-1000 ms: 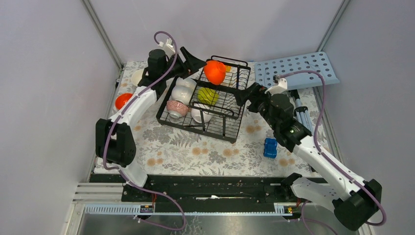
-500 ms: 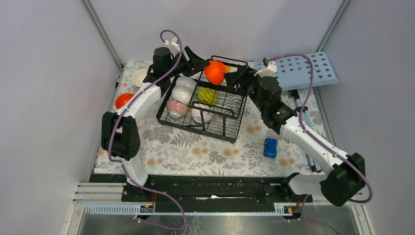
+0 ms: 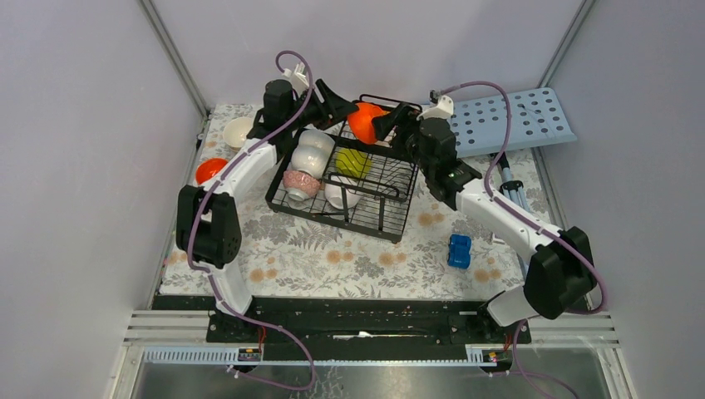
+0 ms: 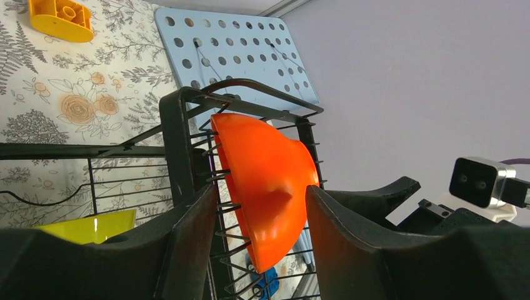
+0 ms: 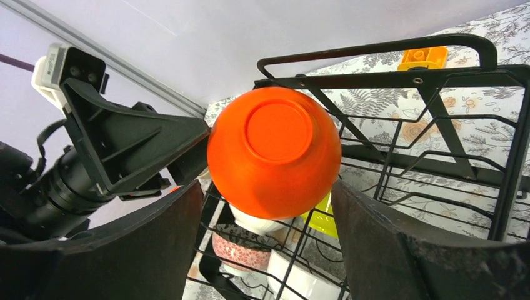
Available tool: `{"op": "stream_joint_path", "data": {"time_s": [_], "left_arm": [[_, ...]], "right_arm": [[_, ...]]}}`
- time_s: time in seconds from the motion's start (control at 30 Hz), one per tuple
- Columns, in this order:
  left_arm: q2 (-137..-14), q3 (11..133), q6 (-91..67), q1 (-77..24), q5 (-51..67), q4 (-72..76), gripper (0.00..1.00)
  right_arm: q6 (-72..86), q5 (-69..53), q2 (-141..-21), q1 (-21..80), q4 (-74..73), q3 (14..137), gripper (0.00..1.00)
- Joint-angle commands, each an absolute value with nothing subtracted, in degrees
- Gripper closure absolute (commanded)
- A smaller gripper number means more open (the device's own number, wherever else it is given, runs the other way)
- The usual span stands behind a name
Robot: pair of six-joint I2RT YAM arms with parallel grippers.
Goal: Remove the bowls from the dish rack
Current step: Pick up the bowl from the dish rack.
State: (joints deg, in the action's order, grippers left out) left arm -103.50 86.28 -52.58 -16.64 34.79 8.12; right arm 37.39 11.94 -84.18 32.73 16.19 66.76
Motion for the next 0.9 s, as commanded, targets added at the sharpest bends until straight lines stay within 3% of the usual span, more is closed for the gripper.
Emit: {"op": "stream_joint_path", "data": {"time_s": [0.0, 0.87], "left_arm": [[-104.3, 88.6, -53.9, -17.1, 37.4, 12.8, 0.43], [-104.0, 88.8, -57.1, -18.9, 40.4, 17.1, 0.53]], "right_arm": [[40.6, 11.8, -85.4, 31.1, 20.3, 69.3, 0.18], [48.9, -2.3, -92.4, 26.1, 22.8, 71.9, 0.35]]}}
